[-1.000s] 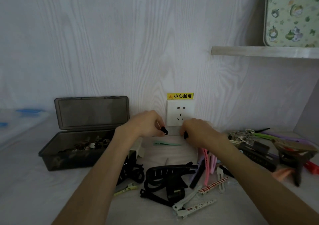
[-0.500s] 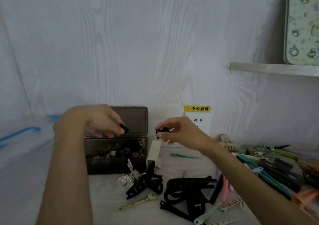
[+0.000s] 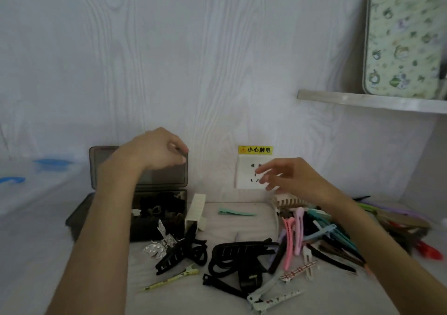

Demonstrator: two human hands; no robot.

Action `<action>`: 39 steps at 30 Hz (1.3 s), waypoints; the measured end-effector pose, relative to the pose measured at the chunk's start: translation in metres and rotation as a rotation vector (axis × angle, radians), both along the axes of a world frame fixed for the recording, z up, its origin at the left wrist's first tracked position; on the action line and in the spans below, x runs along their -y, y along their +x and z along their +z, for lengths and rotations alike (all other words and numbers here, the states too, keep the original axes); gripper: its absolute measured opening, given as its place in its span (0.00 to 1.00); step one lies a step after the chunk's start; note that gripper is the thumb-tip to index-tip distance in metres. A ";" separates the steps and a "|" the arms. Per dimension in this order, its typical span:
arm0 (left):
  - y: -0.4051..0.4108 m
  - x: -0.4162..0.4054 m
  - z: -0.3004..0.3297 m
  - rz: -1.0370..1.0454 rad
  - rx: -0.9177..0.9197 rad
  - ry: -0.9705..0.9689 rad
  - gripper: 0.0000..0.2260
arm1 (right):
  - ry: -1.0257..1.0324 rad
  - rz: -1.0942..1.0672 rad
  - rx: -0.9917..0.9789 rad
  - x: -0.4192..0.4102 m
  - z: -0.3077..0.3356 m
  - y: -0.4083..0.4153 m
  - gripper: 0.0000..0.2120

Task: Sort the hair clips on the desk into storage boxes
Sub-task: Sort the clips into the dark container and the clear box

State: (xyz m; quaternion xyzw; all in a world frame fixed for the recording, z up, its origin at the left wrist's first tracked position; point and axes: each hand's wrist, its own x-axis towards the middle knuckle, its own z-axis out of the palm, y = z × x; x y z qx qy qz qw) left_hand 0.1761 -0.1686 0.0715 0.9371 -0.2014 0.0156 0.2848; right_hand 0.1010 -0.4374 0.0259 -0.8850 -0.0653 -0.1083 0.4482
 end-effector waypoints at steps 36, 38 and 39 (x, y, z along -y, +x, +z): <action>-0.083 0.190 -0.116 -0.146 0.240 0.095 0.17 | -0.393 -0.305 0.102 0.093 -0.058 -0.036 0.09; -0.077 0.181 -0.117 -0.073 0.303 0.139 0.14 | -0.311 -0.257 0.104 0.088 -0.055 -0.037 0.08; -0.074 0.177 -0.118 -0.044 0.321 0.163 0.13 | -0.311 -0.223 0.081 0.084 -0.055 -0.037 0.07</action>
